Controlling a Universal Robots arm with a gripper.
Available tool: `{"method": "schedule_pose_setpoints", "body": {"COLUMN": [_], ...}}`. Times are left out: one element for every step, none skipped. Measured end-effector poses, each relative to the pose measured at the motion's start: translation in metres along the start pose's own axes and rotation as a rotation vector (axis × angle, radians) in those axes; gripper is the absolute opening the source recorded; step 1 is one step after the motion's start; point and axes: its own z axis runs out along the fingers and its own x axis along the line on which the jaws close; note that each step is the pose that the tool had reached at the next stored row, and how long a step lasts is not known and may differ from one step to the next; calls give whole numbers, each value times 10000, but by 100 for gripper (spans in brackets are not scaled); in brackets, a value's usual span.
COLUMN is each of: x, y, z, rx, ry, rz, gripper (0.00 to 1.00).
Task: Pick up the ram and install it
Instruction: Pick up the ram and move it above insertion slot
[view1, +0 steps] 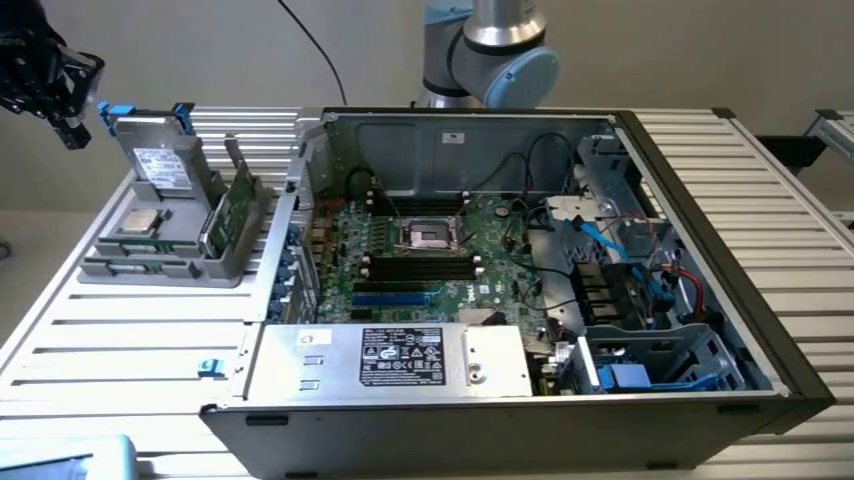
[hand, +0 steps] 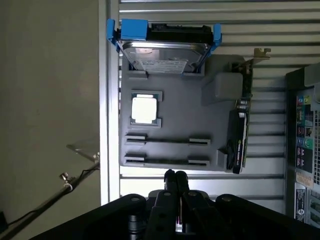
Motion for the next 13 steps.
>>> {"method": "schedule_pose_setpoints", "body": {"x": [0,0,0,0,0,0,0,0,0,0,0,0,0], "y": [0,0,0,0,0,0,0,0,0,0,0,0,0], "z": [0,0,1,1,2,2,2,2,3,3,3,4,4], "rx": [2,4,6,8,11,13,15,18,20,22,25,26,28], "ry": [8,17,25,33,42,50,59,67,76,84,93,101,110], "rz": [-178,-360,-538,-724,-908,-1088,-1274,-1442,-1633,-1817,-2003,-2178,-2361], "gripper": [11,11,11,11,11,11,11,11,11,11,11,11,11]}}
